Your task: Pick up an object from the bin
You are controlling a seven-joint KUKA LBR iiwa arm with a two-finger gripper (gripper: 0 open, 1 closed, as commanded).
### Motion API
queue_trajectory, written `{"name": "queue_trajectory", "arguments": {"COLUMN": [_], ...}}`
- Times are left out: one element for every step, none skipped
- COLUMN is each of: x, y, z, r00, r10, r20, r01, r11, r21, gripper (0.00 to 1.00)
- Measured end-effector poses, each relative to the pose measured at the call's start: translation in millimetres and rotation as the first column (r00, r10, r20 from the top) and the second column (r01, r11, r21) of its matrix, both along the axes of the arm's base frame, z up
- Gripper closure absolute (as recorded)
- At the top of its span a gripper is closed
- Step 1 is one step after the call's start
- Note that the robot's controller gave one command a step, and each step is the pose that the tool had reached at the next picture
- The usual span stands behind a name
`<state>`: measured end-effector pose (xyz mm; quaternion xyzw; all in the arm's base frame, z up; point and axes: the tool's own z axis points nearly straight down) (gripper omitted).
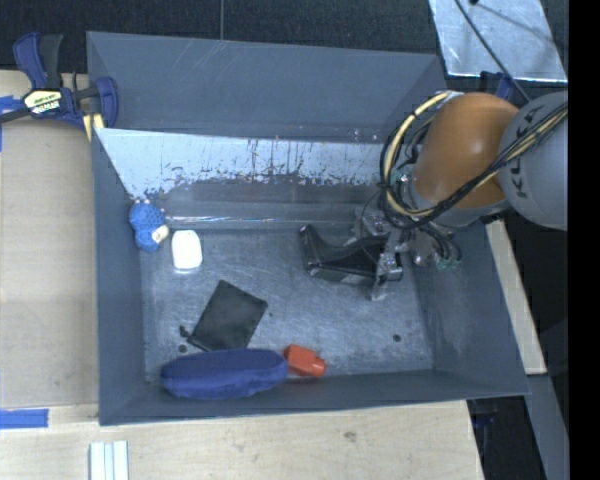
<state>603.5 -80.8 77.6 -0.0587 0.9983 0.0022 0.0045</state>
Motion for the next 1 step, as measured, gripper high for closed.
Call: {"name": "queue_trajectory", "arguments": {"x": [-17.4], "y": [6.7], "z": [134.4], "r00": [1.0], "r10": [0.022], "r20": [-0.005], "r01": [-0.022], "r11": [1.0], "r21": [-0.006], "gripper": [1.0]}}
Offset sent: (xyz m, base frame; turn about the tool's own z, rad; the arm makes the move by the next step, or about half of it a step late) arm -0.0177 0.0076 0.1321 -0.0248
